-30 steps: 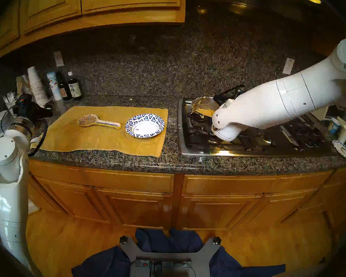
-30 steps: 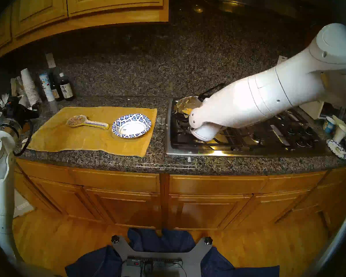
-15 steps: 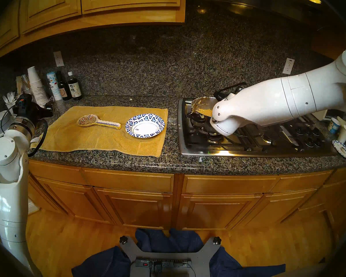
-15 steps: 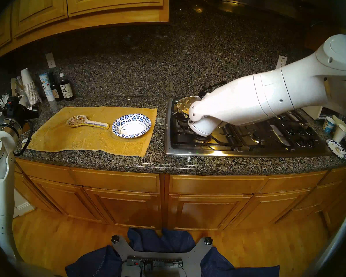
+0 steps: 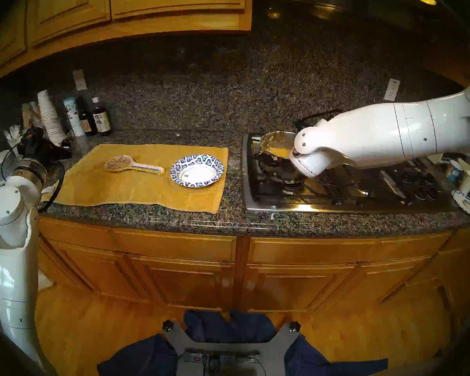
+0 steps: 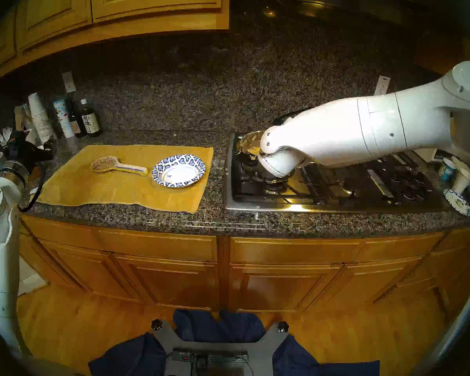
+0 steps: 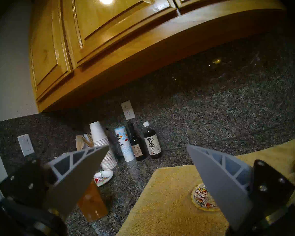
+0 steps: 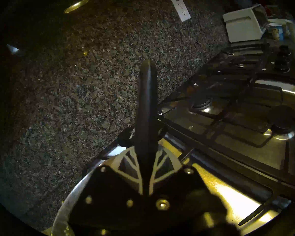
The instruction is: Scoop oatmeal into bowl
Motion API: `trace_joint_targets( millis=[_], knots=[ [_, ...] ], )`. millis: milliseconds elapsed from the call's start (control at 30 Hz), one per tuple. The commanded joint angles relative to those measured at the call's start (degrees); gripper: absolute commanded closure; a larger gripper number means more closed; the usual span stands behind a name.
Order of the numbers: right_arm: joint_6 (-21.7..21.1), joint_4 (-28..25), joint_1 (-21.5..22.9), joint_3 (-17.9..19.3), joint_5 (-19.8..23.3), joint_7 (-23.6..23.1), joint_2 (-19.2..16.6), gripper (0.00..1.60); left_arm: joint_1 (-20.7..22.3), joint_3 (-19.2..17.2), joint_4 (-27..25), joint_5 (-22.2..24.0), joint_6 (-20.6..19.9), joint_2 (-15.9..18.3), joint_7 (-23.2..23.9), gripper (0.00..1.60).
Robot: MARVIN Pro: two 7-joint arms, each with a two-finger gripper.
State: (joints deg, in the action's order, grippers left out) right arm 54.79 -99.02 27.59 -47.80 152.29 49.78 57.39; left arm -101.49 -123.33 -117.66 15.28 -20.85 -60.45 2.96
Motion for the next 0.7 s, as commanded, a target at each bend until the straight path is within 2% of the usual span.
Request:
trace_joint_targets(
  millis=[0, 667],
  knots=[
    [0.2, -0.4, 2.9, 2.3, -1.4, 1.0, -4.5, 1.60, 1.0, -0.6, -1.6, -0.1, 0.9, 0.8, 0.0, 0.00],
    [0.2, -2.8, 3.2, 5.9, -3.7, -0.6, -8.6, 1.60, 0.9, -0.5, -1.6, 0.0, 0.9, 1.0, -0.2, 0.00]
  ],
)
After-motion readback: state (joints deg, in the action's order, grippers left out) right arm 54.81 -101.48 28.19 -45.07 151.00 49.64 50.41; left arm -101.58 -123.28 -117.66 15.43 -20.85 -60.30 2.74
